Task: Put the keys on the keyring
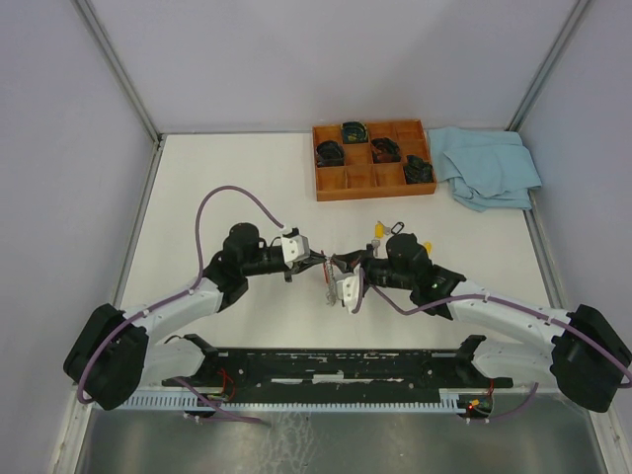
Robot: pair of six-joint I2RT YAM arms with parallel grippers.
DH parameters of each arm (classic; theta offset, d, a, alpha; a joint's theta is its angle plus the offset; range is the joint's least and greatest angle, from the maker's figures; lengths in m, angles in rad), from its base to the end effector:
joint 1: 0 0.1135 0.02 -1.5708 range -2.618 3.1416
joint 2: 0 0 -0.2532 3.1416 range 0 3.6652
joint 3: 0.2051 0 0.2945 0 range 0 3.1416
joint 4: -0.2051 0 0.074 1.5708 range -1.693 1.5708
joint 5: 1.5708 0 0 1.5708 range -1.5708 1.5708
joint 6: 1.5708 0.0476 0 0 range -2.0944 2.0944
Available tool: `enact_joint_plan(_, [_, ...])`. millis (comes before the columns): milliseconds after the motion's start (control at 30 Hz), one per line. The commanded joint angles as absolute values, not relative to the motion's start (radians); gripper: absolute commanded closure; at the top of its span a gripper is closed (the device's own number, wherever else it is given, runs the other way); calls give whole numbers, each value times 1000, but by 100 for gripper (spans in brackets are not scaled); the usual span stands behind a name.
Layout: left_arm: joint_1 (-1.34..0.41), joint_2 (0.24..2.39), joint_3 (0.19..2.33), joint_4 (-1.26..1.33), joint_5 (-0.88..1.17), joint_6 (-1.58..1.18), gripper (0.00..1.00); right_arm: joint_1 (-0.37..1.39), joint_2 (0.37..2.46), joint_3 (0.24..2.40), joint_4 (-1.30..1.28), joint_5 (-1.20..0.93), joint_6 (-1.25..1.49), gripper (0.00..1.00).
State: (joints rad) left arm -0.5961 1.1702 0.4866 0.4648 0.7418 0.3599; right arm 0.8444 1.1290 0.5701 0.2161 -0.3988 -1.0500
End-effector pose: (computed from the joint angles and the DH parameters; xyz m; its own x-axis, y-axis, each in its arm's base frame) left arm 0.2212 -0.1890 0.1874 0.1699 0.1985 -0.9653 0.9614 0.1815 0.2065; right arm 0.1848 0.2358 0.2007 0.6972 -0.4188 -0.5818 -0.6573 -0.0494 -0.7520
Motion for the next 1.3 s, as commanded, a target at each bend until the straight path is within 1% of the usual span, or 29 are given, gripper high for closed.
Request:
enact_joint_plan(0, [-597,1128,484,554,700,307,97,845,1110,605,174,-323,-1069,99])
enact_joint_plan(133, [-596,1113,459,607,682,284,97,845,1122,607,141,-299,-1080,99])
enact_joint_plan(367, [-597,1113,450,649,681,259,97,844,1154,628,106,-345,-1080,99])
enact_joint_plan(767, [-598,1142,434,739,697,197,97,845,1214,612,273,-447,-1005,99])
enact_joint_plan(867, [-598,1144,431,735,698,202,97,845,1210,601,320,-430,-991,99])
enact_joint_plan(1000, [-598,1136,447,655,697,250,97,844,1179,606,298,-388,-1018,99])
enact_joint_plan(1100, [-598,1134,471,575,697,293,91,844,1159,622,258,-390,-1037,99])
enact_joint_plan(1267, [-599,1140,492,515,720,317,79,844,1150,632,242,-413,-1045,99])
